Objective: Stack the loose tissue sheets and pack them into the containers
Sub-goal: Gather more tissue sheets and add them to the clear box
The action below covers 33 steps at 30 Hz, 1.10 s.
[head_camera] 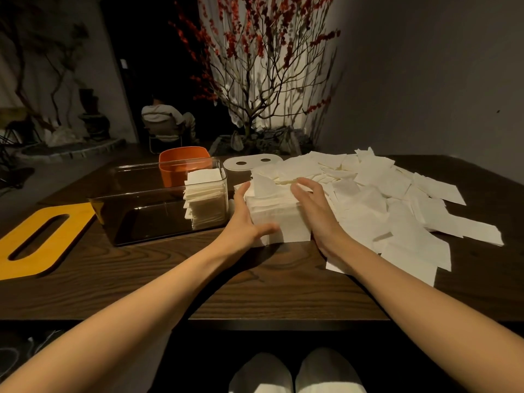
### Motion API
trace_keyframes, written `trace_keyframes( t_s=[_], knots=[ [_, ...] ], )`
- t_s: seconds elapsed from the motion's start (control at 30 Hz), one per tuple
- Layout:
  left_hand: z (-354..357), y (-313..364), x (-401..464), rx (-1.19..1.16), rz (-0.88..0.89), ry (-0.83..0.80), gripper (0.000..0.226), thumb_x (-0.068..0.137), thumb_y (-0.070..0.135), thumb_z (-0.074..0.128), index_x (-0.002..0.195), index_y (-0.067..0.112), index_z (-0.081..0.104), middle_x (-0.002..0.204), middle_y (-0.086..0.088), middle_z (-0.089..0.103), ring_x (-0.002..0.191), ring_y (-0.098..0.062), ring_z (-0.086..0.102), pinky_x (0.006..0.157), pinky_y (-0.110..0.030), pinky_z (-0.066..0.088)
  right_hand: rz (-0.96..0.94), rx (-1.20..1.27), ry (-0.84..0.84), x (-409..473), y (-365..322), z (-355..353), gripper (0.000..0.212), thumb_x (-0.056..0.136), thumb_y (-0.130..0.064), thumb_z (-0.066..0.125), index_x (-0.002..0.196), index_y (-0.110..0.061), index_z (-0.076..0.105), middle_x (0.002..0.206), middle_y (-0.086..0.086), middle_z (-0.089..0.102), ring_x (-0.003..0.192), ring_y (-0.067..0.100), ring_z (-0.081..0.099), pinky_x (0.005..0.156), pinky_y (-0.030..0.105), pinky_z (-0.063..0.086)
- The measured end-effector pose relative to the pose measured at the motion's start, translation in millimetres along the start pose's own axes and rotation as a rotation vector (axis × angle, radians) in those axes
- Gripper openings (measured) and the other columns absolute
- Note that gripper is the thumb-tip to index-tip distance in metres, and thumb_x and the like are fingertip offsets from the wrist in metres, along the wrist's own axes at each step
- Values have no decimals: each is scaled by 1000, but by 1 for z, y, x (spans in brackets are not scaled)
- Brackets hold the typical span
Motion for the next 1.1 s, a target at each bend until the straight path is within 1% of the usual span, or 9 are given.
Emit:
trace_keyframes(
  t_s=[0.2,0.33,0.4,0.47,0.6,0.77,0.87,0.97,1.1],
  knots=[
    [-8,4,-3,104,66,-8,92,77,5,76,143,27,15,123,7,44,112,-5,51,90,-17,50,40,-41,-381,1,-3,-27,77,75,-26,73,141,-33,34,145,-4,29,132,15,34,108,35,40],
    [-9,7,-3,250,115,12,89,77,17,80,141,28,20,117,5,48,106,6,50,85,-4,41,33,-329,-499,4,3,-32,87,69,-37,81,141,-37,32,143,-6,29,127,14,36,104,29,40],
    [-9,6,-2,267,94,-3,92,74,27,82,141,30,19,126,-1,45,112,-2,49,91,-9,41,1,-386,-472,3,4,-29,82,72,-32,82,139,-34,34,139,-5,35,125,14,38,99,24,42],
    [-10,5,-2,265,68,-21,96,68,37,81,141,31,18,138,-3,36,123,-13,44,103,-24,41,-16,-284,-405,4,6,-25,70,73,-26,83,132,-26,45,131,-1,50,119,19,50,99,37,48],
    [-9,6,-2,187,70,30,84,78,12,78,141,24,23,124,5,43,112,-9,50,92,-17,48,-18,-127,-322,3,3,-22,57,76,-19,79,127,-21,53,121,2,61,115,21,57,96,46,51],
    [-10,-1,0,10,-52,58,94,75,8,79,143,21,16,116,10,47,106,-5,53,78,-12,50,136,-15,-195,1,5,-18,41,86,-33,67,124,-26,51,119,-6,48,108,16,51,90,31,51],
    [-9,-5,3,-57,-120,35,115,66,14,86,149,20,8,123,6,49,118,-14,52,94,-23,46,175,167,-16,2,8,-16,33,94,-35,55,123,-19,54,129,2,52,113,13,51,96,28,45],
    [0,-4,3,-69,-121,6,107,73,6,79,149,20,6,128,6,43,119,-13,46,100,-23,41,174,184,12,2,10,-7,39,98,-32,48,132,-13,52,129,-3,52,117,9,46,107,31,37],
    [3,-5,3,27,-51,1,105,77,6,77,150,21,4,138,1,33,127,-15,38,108,-26,33,112,111,78,3,7,-4,31,98,-24,50,124,-10,59,114,-8,56,112,9,48,90,19,39]
  ],
)
Point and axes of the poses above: each hand's wrist, its own x-axis towards the middle knuckle, its own z-axis out of the palm, y = z × x, the point moved 3 cm from there along x, towards the middle knuckle
